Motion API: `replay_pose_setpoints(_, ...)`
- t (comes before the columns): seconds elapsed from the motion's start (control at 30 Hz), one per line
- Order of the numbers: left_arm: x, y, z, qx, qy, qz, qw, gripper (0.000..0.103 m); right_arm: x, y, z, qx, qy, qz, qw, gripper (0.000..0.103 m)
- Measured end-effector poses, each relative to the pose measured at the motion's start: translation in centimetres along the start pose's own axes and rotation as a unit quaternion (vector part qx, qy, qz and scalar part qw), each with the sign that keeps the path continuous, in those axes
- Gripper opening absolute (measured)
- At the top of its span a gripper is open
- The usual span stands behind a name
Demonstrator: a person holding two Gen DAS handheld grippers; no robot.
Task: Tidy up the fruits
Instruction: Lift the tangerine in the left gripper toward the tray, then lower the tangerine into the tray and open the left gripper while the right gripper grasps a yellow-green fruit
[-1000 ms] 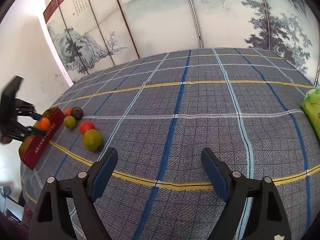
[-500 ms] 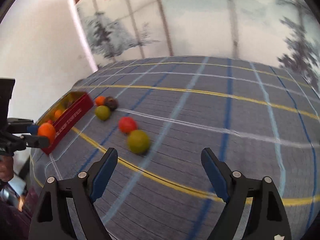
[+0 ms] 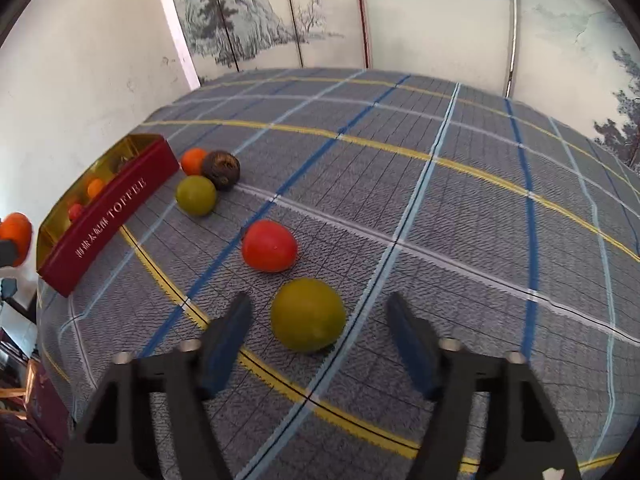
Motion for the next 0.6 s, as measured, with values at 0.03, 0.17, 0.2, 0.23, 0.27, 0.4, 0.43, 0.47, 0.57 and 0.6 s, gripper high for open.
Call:
replay_pose_setpoints(0.03,-1.1,-0.3,0.0,0.004,-0.01,0.009,0.9999,0.041,-0.1,-0.1,0.0,0.003,-0.002,-0.001,1.0,0.038)
replay_pose_setpoints(0.17,-6.2,-1.4,-0.2,0.017,-0.045,0.059,0.9971,0.041,-0.2,-0.4,-0.4,0.012,0.0,-0.009,1.0,0.033)
replay_pose_setpoints(0.2,-7.6,-1.6,-0.3,0.019,-0.052,0.071,0.9959,0.041,-0.1,-0.5,-0.5,0.014,0.005,-0.01,1.0,0.032)
replay_pose_setpoints(0.23,-8.7,-1.7,-0.4,0.019,-0.059,0.078,0.995,0.041,0.1,-0.6,-0.5,0.016,0.008,-0.014,1.0,0.032)
replay_pose_setpoints(0.27,-9.5,-1.8,-0.5,0.02,-0.065,0.081,0.9944,0.041,0.2,-0.7,-0.5,0.015,0.012,-0.012,1.0,0.032)
replay_pose_setpoints(0.4,-11.9,-1.5,-0.7,0.018,-0.074,0.098,0.9923,0.041,0.7,-0.8,-0.6,0.018,0.028,-0.008,0.999,0.032)
replay_pose_setpoints(0.43,-12.1,-1.3,-0.9,0.016,-0.075,0.097,0.9923,0.041,0.8,-0.8,-0.5,0.018,0.029,-0.008,0.999,0.032)
replay_pose_setpoints(0.47,-12.4,-1.1,-1.1,0.015,-0.077,0.098,0.9921,0.041,0.8,-0.8,-0.5,0.018,0.029,-0.007,0.999,0.032)
replay_pose_setpoints(0.57,-12.8,-0.5,-1.6,0.006,-0.081,0.096,0.9921,0.041,0.9,-0.8,-0.6,0.018,0.028,-0.009,0.999,0.032)
replay_pose_setpoints(0.6,-12.9,-0.3,-1.7,0.003,-0.081,0.094,0.9922,0.041,0.9,-0.8,-0.6,0.018,0.028,-0.008,0.999,0.032)
Point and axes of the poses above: each gripper's, at about its wrist camera, not at the fingertips, and y roughly the way its jaws point, x to its right, z to its top, the point moved 10 cm from there along y, roughly the way its jaws point, and after that the axes turned 4 degrees about -y, right-handed, at the moved point
